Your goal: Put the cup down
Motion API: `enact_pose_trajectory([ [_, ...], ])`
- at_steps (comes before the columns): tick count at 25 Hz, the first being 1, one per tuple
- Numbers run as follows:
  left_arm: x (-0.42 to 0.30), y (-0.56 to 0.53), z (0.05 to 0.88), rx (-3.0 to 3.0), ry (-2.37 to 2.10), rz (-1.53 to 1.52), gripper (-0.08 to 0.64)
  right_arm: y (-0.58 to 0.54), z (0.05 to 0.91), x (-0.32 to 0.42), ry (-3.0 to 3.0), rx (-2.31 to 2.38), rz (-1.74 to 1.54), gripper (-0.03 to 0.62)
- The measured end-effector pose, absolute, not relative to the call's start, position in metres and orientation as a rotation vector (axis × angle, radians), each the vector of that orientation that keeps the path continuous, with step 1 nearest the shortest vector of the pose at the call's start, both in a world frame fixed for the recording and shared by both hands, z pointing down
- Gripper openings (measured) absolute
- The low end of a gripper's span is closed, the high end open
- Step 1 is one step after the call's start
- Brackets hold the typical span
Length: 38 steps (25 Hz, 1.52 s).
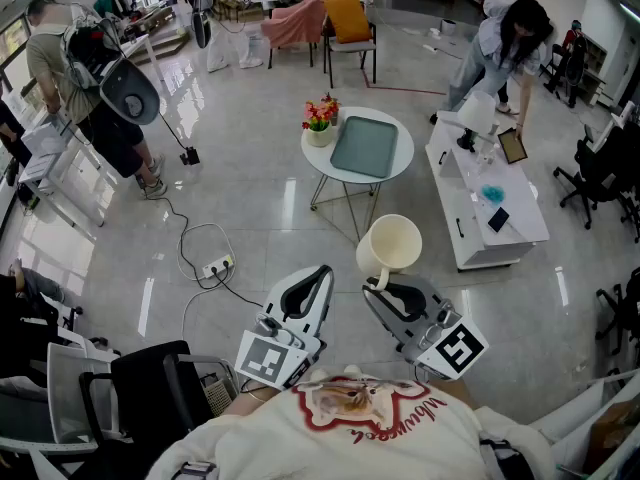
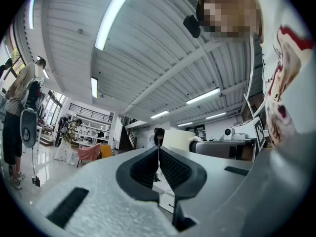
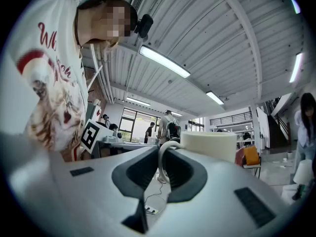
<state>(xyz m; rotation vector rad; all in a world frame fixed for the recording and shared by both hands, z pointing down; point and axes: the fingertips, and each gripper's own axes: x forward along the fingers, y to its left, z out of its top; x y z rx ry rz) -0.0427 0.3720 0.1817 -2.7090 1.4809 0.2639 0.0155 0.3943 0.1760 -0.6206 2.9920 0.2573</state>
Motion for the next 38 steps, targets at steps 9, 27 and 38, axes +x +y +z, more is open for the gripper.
enact_pose_trajectory([
  [9, -0.049, 0.384, 0.183, -2.715, 1.485, 0.258, 0.017, 0.408, 0.176, 0.006, 3.011, -0.608, 0.253, 0.052],
  [27, -0.038, 0.375, 0.181, -2.694, 1.488, 0.256, 0.017, 0.402, 0.167, 0.013, 2.981, -0.601, 0.26, 0.054],
  [38, -0.003, 0.366, 0.19, -2.664, 1.532, 0.258, 0.017, 0.388, 0.169, 0.05, 2.96, -0.575, 0.291, 0.054],
])
